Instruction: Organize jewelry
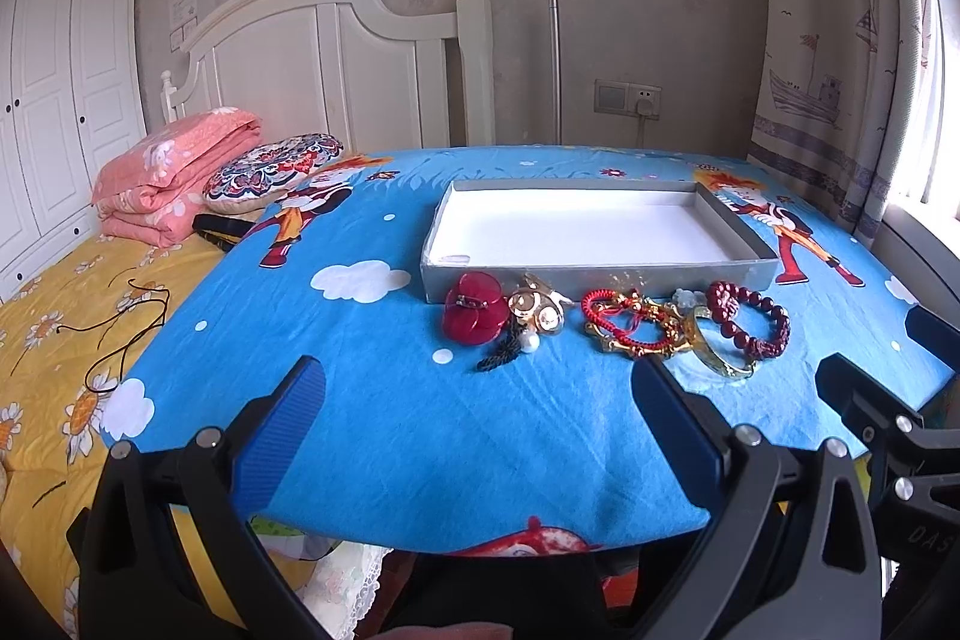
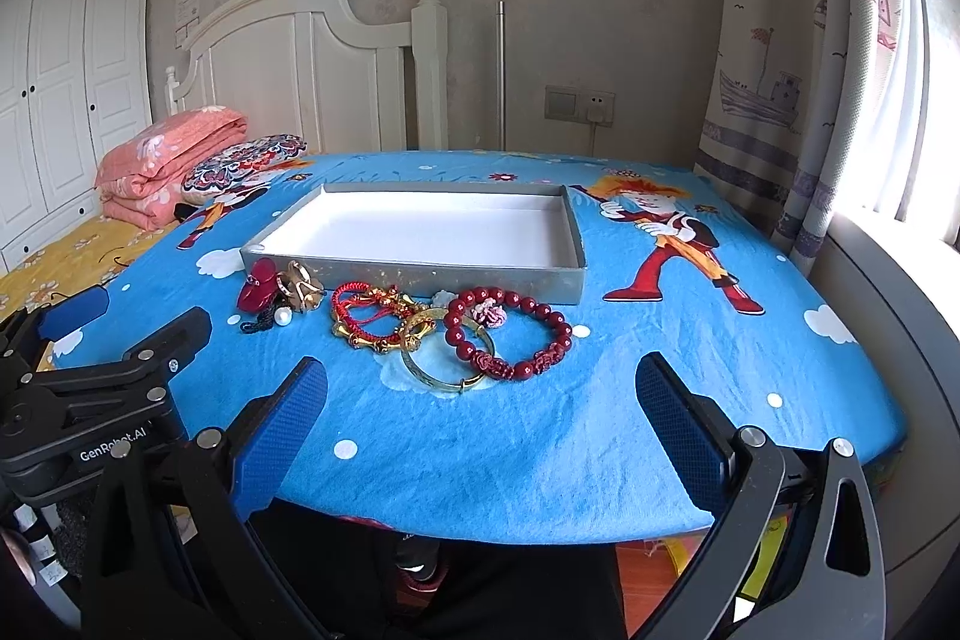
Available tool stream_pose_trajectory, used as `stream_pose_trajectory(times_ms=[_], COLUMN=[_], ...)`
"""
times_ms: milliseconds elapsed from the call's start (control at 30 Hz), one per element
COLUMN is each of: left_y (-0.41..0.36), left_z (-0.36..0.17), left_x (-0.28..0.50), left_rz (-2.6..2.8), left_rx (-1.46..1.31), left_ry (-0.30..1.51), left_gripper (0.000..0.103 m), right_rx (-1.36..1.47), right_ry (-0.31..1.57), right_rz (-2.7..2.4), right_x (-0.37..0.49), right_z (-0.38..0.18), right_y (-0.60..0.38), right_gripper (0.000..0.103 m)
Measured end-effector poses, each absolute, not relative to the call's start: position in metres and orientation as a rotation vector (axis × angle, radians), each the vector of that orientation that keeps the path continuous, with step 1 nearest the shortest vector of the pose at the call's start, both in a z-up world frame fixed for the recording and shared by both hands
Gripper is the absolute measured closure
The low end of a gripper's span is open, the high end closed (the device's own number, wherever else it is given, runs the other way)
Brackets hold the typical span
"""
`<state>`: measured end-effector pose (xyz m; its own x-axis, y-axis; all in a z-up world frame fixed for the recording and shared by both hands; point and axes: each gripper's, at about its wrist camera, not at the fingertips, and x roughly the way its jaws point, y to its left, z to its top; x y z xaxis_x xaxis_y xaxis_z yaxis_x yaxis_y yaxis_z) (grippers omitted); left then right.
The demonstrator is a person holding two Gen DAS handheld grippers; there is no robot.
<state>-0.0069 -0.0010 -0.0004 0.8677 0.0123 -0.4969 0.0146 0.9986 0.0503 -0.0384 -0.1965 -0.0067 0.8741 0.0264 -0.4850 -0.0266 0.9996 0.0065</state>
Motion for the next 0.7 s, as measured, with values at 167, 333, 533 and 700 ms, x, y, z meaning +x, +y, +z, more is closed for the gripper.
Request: stream_pose_trajectory(times_ms=[167,333,533,700], left_y=[0.000,-0.001,0.000,0.000], left_z=[0.000,0.000,-0.003,-0.003], left_x=[-0.013,-0.006,-0.003,-0.004], left_rz=[0.000,0.000,0.000,-0.003], left_rx=[0.053,0.053,0.053,0.051], left_ry=[0.517,0.520,0.521,0.525], left_gripper=[0.004,0.004,0.004,0.004], right_rx=[0.007,0.009,0.012,0.013], right_ry=[0.506,0.507,0.512,0.513], right_rz=[0.026,0.029,0.032,0.034], right_x=[-0.036,-0.037,-0.037,-0.037], right_z=[-0.011,-0.011,-0.009,-0.009], right_y=[-0.194,-0.194,-0.195,-0.195], right_gripper=[0.007,0.007,0.007,0.007])
